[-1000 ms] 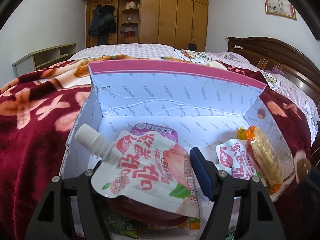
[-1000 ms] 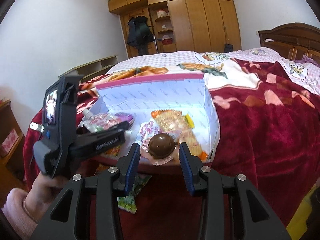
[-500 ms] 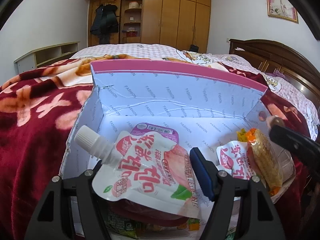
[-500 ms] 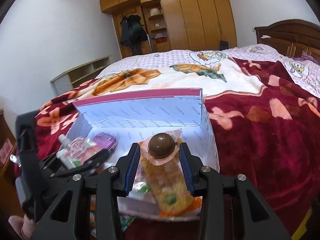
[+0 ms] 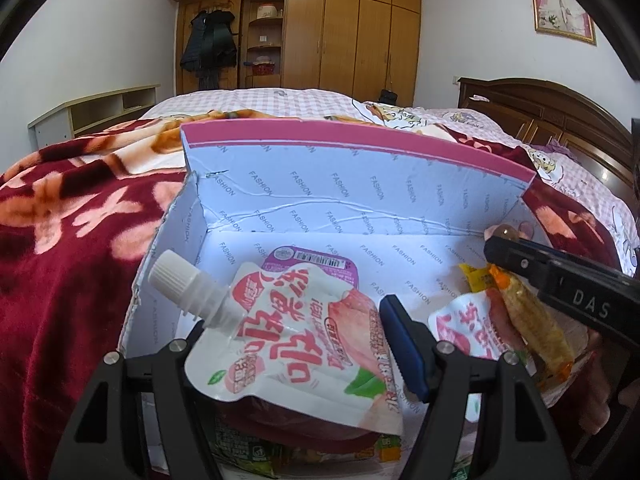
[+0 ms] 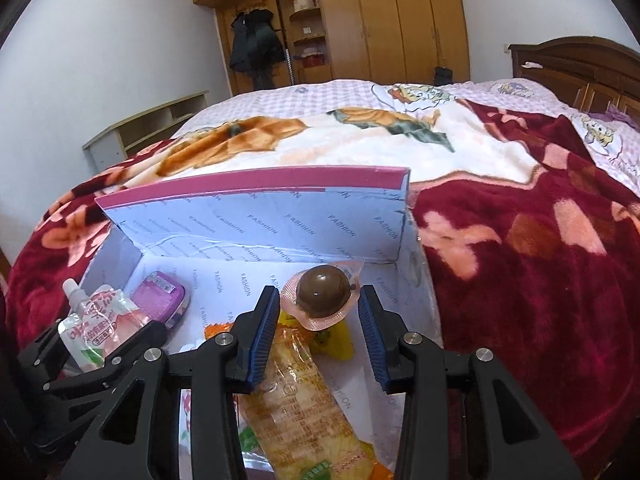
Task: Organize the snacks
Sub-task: 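Open the right gripper to drop the chocolate ball while the left releases the pouch, then withdraw both grippers from the box toward the remaining snacks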
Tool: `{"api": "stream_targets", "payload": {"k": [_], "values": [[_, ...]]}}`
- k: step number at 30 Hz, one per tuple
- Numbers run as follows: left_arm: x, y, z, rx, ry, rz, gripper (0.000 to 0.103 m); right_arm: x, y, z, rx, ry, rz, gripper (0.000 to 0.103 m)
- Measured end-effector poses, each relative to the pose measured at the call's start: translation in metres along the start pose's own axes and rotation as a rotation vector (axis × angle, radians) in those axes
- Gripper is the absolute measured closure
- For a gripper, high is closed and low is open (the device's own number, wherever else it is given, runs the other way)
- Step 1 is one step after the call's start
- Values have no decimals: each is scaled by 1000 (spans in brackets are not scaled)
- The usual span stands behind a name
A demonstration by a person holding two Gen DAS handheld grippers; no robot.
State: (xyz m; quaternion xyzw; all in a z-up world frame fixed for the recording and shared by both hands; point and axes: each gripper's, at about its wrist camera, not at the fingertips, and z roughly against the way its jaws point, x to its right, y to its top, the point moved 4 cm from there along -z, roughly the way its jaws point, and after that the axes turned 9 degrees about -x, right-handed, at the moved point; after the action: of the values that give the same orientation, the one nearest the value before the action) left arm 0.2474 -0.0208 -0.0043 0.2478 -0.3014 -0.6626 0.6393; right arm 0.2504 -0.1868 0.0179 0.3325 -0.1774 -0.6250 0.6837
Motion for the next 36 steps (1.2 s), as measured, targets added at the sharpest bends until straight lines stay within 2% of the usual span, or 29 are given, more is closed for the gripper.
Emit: {"api": "stream_targets", "payload": {"k": [5,9,20,36], "values": [[0,0,0,0,-1,0,29,-2,-2,-2,-7,-6,2,60],[0,0,0,-1,-3,1,29,-3,-3,5,7,15,-4,48],[-1,-2,17,-7,-35,12,29,-10,-6,35,59,39,-1,47],[3,-12,67,25,-54,-9,29,-21,-38,77,96,88,-22,43]]}}
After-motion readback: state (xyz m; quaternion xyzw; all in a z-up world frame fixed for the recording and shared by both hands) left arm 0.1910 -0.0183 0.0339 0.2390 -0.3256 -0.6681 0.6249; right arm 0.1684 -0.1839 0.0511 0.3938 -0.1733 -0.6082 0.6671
